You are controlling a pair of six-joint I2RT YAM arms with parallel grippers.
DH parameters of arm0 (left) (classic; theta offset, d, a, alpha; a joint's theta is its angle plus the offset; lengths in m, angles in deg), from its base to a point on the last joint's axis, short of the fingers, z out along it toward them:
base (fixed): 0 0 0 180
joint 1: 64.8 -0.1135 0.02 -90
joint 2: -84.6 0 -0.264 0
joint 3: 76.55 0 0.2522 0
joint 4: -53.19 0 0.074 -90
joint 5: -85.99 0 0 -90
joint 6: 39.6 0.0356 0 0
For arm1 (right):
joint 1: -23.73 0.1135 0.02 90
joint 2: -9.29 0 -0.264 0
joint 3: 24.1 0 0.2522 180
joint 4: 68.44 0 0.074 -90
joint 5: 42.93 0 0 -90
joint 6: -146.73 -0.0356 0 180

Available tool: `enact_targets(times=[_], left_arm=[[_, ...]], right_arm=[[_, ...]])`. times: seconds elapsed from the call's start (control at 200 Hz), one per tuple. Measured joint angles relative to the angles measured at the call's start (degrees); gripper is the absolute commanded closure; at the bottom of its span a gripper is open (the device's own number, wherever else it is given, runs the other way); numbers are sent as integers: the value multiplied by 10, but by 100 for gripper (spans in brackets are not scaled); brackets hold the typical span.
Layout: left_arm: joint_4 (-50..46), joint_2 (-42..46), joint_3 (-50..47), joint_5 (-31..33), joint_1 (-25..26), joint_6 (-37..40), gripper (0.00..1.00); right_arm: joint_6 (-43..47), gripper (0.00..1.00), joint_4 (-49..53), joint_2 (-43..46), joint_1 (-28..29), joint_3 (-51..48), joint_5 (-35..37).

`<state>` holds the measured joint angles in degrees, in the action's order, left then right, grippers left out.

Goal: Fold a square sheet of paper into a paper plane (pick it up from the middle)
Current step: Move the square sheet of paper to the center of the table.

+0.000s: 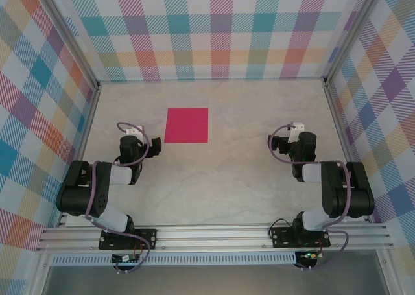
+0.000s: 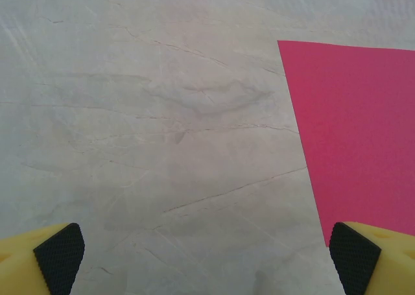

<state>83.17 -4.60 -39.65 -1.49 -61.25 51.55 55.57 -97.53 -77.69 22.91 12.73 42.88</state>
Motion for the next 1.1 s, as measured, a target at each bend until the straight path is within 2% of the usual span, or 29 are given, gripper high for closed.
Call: enact_targets(times=[0.88,0.98,1.1], left_arm=[[0,0,0,-1,0,0,0],[-12,6,3,-1,0,0,0],[-61,64,7,7,0,-2,0]], right_arm=[[0,0,1,0,0,1,0],[4,0,64,23,4,22,3],[-14,0,163,102,14,70,25]])
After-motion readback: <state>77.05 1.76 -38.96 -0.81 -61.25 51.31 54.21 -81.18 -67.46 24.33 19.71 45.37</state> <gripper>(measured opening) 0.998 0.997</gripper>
